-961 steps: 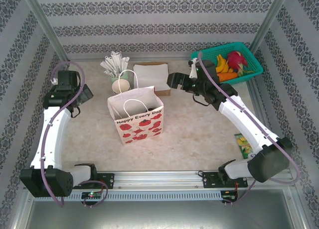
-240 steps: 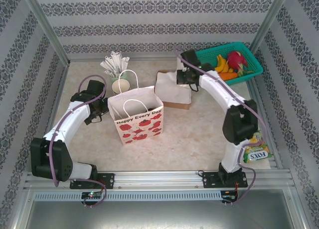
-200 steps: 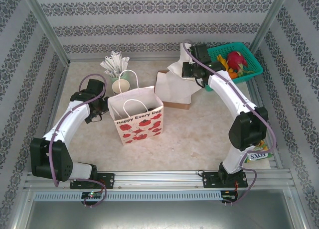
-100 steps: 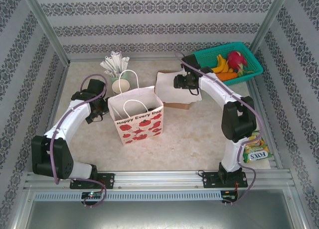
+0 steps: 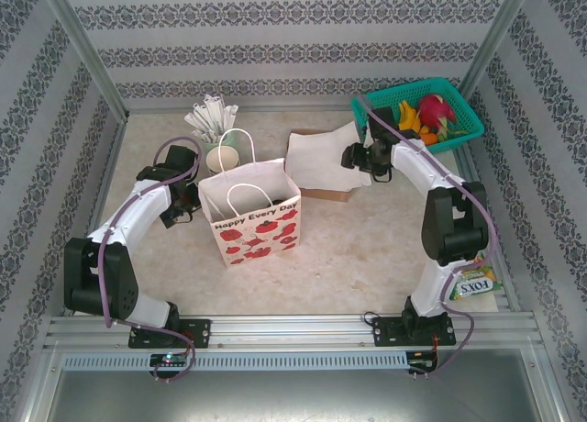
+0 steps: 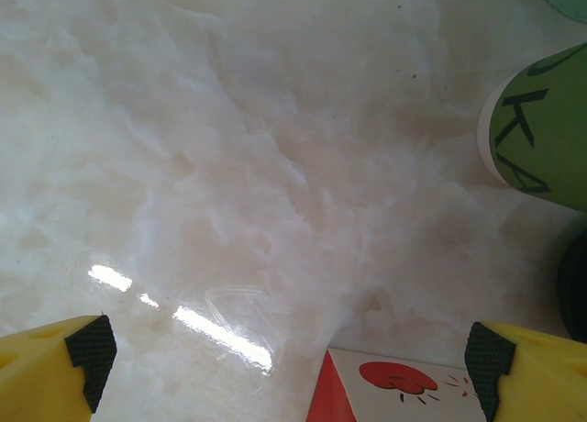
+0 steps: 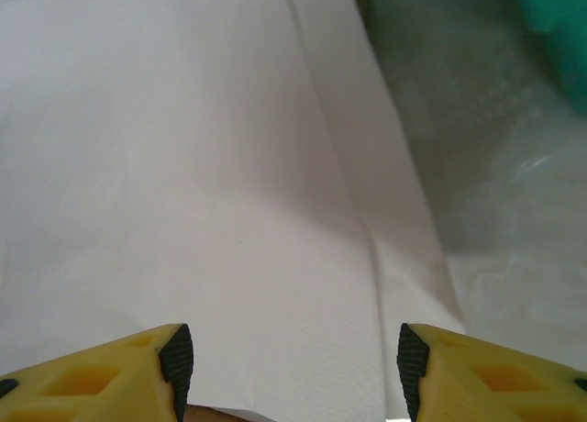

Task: Pack the takeout coffee

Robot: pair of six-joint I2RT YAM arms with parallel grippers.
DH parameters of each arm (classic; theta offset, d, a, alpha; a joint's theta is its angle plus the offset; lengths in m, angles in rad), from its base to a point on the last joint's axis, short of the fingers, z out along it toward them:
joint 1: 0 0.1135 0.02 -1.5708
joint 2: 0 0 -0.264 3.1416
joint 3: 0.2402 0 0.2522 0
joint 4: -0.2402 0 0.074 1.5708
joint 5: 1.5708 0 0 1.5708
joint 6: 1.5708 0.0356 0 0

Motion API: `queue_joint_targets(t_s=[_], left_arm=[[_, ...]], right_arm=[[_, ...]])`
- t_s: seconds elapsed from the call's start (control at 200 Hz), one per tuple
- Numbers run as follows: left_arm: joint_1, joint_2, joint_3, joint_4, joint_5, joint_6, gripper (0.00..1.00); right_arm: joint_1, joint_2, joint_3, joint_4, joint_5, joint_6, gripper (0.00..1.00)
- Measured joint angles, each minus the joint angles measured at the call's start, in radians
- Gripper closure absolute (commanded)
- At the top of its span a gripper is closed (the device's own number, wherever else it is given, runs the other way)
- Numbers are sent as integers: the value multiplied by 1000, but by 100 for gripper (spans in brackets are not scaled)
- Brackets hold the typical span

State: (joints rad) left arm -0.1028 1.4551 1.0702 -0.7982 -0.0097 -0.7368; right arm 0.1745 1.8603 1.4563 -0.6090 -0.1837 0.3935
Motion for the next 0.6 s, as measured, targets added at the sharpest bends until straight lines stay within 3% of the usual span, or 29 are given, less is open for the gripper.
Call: queue_joint_targets(t_s=[0.315,0.6], left_arm=[[0,6,0,2,3,0,1],[0,10,0,2,3,0,1]], right_arm=[[5,92,7,1,1,0,42],[7,77,2,43,-35,-13,84]])
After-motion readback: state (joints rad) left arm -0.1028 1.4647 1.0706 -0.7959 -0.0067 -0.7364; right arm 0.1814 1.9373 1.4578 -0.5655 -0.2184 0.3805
